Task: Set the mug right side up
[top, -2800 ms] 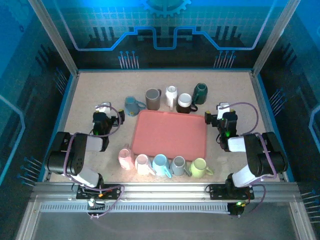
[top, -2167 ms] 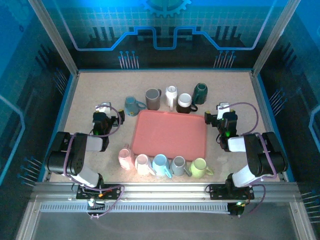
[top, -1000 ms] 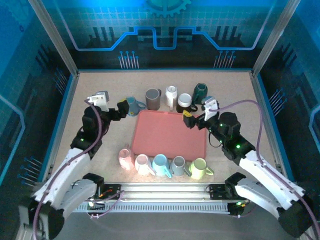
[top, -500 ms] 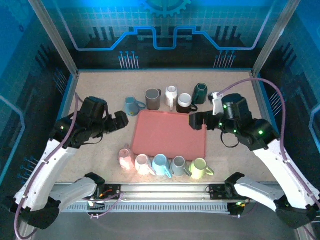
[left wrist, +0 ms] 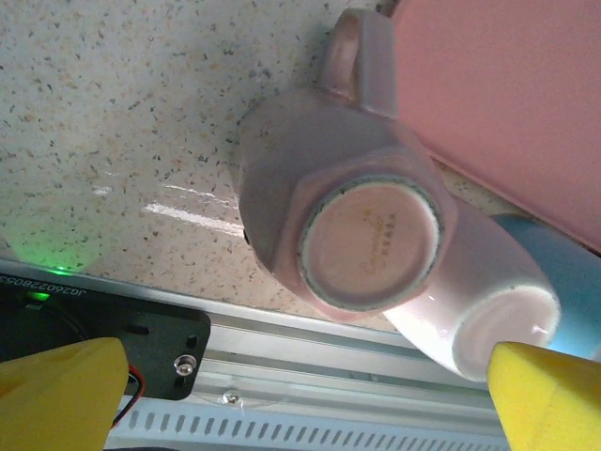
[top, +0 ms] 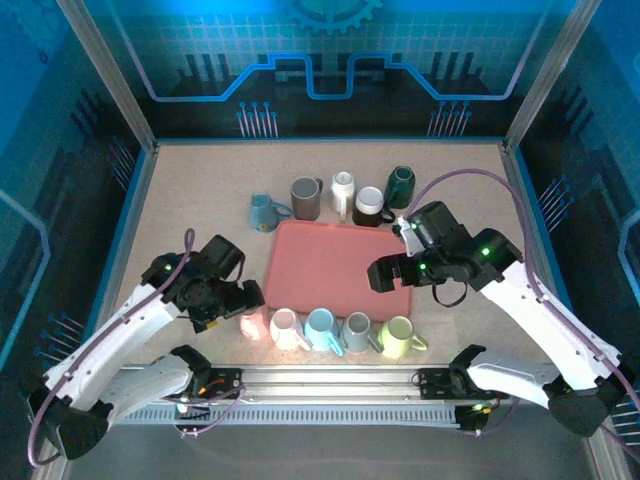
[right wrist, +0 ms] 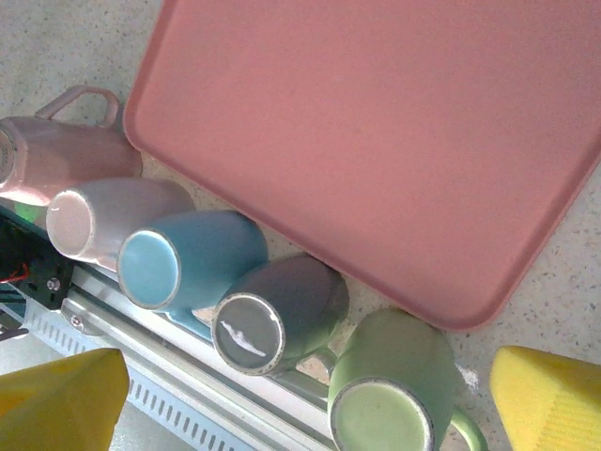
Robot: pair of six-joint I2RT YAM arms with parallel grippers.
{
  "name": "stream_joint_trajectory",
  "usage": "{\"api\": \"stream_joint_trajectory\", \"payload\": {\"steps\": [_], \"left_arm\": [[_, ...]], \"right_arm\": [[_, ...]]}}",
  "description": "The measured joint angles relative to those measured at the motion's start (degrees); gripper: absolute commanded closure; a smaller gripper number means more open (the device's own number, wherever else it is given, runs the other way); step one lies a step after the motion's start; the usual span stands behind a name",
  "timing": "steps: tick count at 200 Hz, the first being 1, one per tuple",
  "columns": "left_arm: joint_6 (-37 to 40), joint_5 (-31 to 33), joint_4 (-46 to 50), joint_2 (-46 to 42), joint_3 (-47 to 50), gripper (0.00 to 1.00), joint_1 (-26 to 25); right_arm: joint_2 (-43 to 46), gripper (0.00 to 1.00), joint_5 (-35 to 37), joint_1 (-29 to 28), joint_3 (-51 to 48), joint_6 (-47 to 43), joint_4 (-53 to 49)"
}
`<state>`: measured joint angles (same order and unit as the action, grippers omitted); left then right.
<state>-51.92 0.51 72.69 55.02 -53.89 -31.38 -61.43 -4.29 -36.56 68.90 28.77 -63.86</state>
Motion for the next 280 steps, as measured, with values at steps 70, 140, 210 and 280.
{"api": "stream_joint_trajectory", "payload": {"steps": [70, 140, 210, 280], "left_arm": [[-4.59, -0.39, -8.85, 8.39, 3.45, 0.01, -2.12], [-6.75, 0.07, -12.9, 12.68, 7.65, 0.03, -2.14], [-7.17, 0.52, -16.28, 15.3, 10.75, 0.25, -2.16], [-2.4, 4.87, -9.2, 10.54, 5.6, 0.47, -1.79]], "right_arm": [[-1.01, 0.02, 2.62, -1.01, 0.02, 1.99, -0.22], [-0.81, 0.06, 2.82, -1.05, -0.42, 2.58, -0.24], [-0.83, 0.16, 2.8, -1.33, -0.79, 2.34, -0.52], [-0.83, 0.12, 2.71, -1.42, 2.21, 1.7, -1.01]]}}
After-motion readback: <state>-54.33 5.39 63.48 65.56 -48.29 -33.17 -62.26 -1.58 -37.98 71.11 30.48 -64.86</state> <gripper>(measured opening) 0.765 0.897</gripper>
